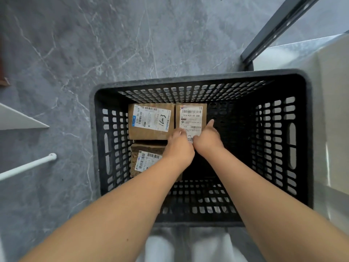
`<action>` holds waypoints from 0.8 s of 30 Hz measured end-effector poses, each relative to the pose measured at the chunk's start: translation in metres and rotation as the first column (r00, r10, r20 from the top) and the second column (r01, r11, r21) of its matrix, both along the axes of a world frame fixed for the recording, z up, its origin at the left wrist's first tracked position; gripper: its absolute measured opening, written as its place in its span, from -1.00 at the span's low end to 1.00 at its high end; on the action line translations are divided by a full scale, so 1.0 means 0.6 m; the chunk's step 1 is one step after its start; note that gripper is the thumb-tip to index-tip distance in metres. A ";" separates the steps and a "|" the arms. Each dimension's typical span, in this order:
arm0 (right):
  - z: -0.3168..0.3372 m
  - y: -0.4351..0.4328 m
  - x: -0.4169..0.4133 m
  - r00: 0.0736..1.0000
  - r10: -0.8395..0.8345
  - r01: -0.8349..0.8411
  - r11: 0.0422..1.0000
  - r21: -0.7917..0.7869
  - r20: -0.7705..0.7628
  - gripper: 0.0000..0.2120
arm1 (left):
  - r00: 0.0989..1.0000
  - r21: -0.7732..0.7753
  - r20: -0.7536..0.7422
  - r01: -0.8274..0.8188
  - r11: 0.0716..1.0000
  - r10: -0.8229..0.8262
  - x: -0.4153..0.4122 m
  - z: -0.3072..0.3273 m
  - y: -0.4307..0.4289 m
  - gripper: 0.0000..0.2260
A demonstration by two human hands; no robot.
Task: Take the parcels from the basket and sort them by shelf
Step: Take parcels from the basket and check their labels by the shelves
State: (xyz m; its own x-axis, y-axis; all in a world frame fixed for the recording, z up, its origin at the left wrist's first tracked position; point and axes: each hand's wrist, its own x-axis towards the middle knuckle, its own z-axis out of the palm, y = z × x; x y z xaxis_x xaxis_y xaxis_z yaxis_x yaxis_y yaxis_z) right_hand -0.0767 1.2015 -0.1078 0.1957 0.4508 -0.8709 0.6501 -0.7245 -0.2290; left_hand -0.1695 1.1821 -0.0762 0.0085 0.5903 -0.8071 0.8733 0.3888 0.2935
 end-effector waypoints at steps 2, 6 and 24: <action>0.045 0.008 -0.007 1.000 -0.002 0.000 0.997 0.073 0.021 -0.21 | 0.998 0.060 0.062 0.008 0.998 -0.011 0.000 0.039 0.007 -0.58; 0.168 0.044 -0.010 1.000 -0.011 0.015 0.963 0.269 -0.018 -0.37 | 0.992 0.210 0.126 -0.019 0.978 -0.007 -0.002 0.146 0.030 -0.59; 1.141 0.229 0.020 0.940 0.155 -0.335 0.265 0.904 0.303 -0.41 | 0.996 0.937 0.002 0.029 0.348 -0.088 -0.054 1.074 0.267 -0.52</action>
State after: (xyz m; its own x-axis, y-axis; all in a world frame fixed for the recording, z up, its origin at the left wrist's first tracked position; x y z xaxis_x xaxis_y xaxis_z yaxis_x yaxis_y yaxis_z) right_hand -0.0646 1.3386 0.5770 -0.0193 0.9787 0.2046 0.8403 0.1267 -0.5271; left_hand -0.2021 1.3421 0.5680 0.0922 0.9580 0.2716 0.8569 -0.2153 0.4685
